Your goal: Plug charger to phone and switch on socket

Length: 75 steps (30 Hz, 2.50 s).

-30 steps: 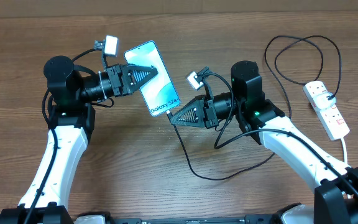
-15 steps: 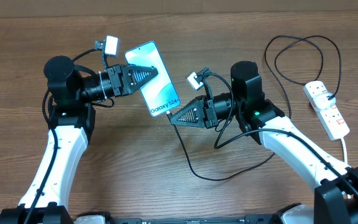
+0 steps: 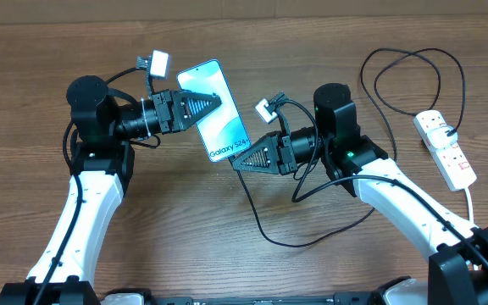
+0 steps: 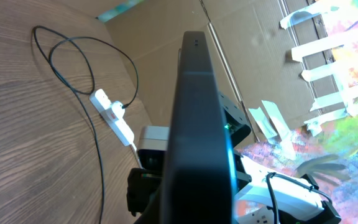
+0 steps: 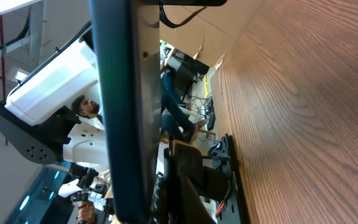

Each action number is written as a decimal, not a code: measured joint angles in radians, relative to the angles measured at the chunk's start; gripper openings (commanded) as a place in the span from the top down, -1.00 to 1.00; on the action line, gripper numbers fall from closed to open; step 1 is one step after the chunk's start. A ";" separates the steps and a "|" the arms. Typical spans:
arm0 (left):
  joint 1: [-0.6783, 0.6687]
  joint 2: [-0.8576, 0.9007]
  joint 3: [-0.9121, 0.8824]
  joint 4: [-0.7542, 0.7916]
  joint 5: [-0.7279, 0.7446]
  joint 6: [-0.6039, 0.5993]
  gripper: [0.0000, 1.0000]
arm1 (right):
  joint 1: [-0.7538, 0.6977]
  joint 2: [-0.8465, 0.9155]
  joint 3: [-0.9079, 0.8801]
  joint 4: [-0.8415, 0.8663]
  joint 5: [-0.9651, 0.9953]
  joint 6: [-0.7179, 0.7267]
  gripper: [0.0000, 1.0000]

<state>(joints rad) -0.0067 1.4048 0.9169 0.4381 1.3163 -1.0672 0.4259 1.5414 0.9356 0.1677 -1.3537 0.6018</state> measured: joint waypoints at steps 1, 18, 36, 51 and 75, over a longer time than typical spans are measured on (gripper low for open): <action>0.001 0.000 0.000 0.000 0.000 0.001 0.92 | 0.000 0.000 0.000 -0.001 0.000 0.000 0.92; 0.054 0.000 0.000 -0.013 0.000 0.020 0.91 | 0.000 0.000 0.000 -0.003 0.001 -0.022 0.92; 0.032 0.000 0.000 -0.035 -0.011 0.023 0.91 | 0.000 0.000 0.000 0.000 0.010 -0.026 0.92; 0.026 0.000 0.000 -0.039 -0.028 0.027 0.91 | 0.007 0.000 0.000 -0.003 0.011 -0.026 0.92; 0.026 0.000 0.000 -0.042 -0.026 0.030 0.91 | 0.008 0.000 0.000 -0.002 0.026 -0.026 0.92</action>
<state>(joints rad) 0.0193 1.4048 0.9173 0.3958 1.2900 -1.0370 0.4335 1.5414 0.9356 0.1654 -1.3277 0.5758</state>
